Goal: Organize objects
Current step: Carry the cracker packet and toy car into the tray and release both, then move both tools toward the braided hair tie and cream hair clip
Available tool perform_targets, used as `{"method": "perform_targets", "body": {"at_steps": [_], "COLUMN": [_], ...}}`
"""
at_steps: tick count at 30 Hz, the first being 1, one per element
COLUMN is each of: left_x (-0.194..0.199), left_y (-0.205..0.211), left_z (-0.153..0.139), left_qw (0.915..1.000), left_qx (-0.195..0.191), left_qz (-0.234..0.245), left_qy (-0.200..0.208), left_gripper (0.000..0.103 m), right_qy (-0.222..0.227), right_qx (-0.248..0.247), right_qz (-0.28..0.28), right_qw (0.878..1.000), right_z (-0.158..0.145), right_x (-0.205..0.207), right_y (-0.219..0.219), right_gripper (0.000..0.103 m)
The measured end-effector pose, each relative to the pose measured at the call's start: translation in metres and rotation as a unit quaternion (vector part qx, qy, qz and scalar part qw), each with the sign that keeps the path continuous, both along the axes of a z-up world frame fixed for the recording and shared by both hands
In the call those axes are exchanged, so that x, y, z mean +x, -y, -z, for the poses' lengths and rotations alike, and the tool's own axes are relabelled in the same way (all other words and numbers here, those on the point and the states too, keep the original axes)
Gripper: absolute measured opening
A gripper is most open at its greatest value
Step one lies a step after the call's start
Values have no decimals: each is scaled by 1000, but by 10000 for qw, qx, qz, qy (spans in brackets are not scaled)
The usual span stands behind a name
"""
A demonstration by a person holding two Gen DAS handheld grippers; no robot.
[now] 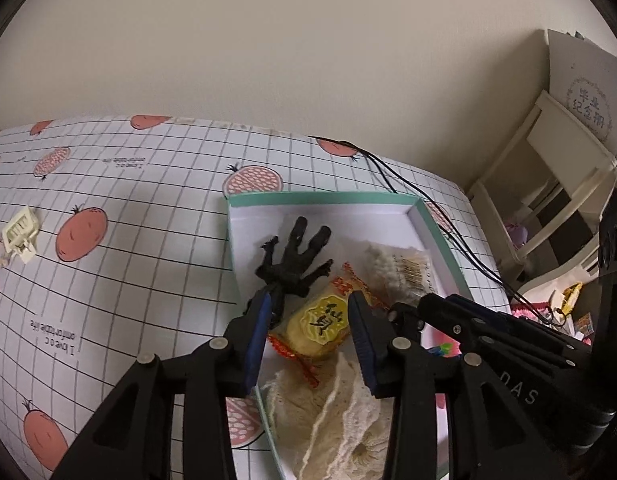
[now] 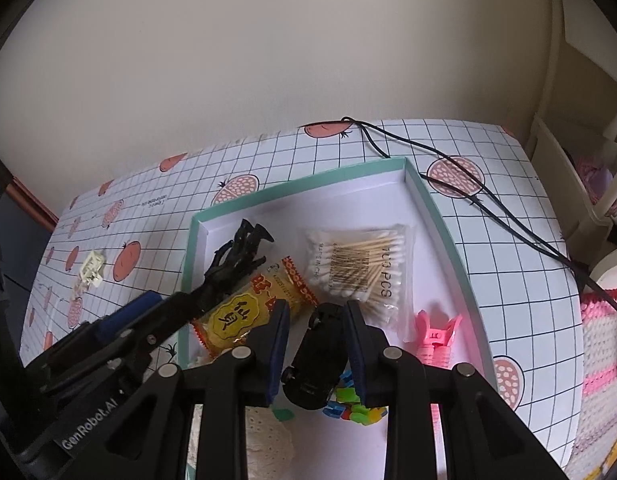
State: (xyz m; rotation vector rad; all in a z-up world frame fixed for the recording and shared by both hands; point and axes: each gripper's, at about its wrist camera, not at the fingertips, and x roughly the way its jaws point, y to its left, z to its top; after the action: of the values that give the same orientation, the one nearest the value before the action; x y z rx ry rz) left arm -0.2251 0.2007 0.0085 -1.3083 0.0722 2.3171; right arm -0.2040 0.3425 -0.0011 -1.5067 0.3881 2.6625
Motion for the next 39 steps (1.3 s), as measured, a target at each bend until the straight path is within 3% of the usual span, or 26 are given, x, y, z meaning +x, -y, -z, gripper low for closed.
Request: {"method": "perform_targets", "body": {"at_steps": [4,8,10,12,17,18,23,39], "left_x": [-4,-7,-9,-11,-17,-18,-19,-29], "left_y": [6,14,19,23,37,39,46,62], "left_z": [2,4,5,6,7,7,5,5], "left_qw": [9998,9991,9985,9976,9948,9942,9913,9899], "left_qx": [-76,-226,-261,-321,-363,-367,-434,-435], "left_qz": [-181,-366,-483,-610,-944,-995,-1202,-1320], "left_qy": [-4,-31,-42,-36,-125,-149,-327,-272], "left_gripper": [49,59,64,75,87,94,103,103], "right_qy": [-1,-58,-77,-90,-129,-131,-185,-230], "right_qx": [3,63,96,138,162,171,172,252], "right_qz": [10,7,-1,-13,-15,-11,0,-52], "right_qw": [10000,10000,9999,9999,9998,9998,9997,9994], "right_z": [2,1,2,2,2,3,3,4], "right_x": [0,-1,-1,-2,-3,-3,-3,-8], "right_y": [1,4,5,6,7,7,7,15], "right_gripper": [34,55,62,65,83,85,102,103]}}
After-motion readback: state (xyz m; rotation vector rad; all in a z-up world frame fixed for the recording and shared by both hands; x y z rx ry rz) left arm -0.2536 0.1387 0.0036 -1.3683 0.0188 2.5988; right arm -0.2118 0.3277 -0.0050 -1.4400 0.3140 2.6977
